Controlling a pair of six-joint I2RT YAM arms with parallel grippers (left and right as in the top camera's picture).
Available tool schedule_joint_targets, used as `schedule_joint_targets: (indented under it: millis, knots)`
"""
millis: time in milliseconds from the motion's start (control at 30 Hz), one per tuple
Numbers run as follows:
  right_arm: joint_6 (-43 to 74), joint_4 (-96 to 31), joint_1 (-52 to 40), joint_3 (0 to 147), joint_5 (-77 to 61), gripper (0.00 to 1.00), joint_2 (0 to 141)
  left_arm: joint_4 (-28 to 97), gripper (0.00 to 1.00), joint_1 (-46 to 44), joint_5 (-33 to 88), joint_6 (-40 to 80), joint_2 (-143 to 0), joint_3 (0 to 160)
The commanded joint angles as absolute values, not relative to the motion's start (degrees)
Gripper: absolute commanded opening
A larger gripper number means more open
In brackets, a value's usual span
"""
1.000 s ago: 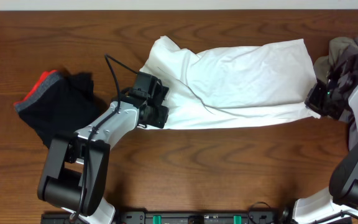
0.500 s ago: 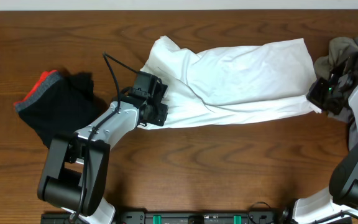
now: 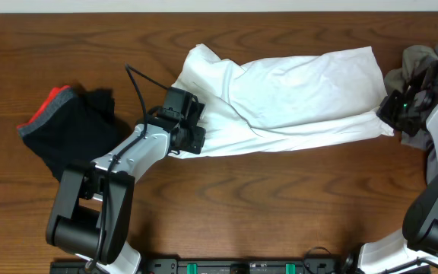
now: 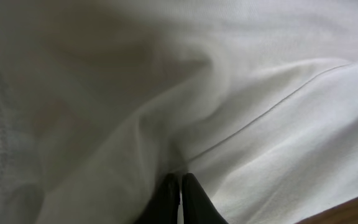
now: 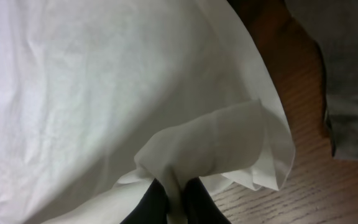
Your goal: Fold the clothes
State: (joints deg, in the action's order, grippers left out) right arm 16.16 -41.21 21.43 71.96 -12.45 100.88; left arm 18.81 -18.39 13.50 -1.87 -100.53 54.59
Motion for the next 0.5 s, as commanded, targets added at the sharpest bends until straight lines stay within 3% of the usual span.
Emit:
schedule_joint_targets:
  millis: [0,200,400,467]
  knots:
    - [17.1,-41.0,22.2,72.0,-12.5,0.11,101.3,18.7,0.07,-18.2,12.8,-1.6,-101.2,54.3]
    - [17.1,-42.1,22.2,72.0,-12.5,0.13,101.3,18.7,0.07,-18.2,12.8,-1.6,-101.2,54.3]
    - [17.1,-42.4,22.2,72.0,-12.5,0.01,101.3,18.7,0.07,-18.2,12.8,-1.6,-101.2,54.3]
    - [17.2,-42.2,22.2,72.0,-12.5,0.01,101.3,18.7,0.07,-18.2,12.8,-1.6,-101.2,54.3]
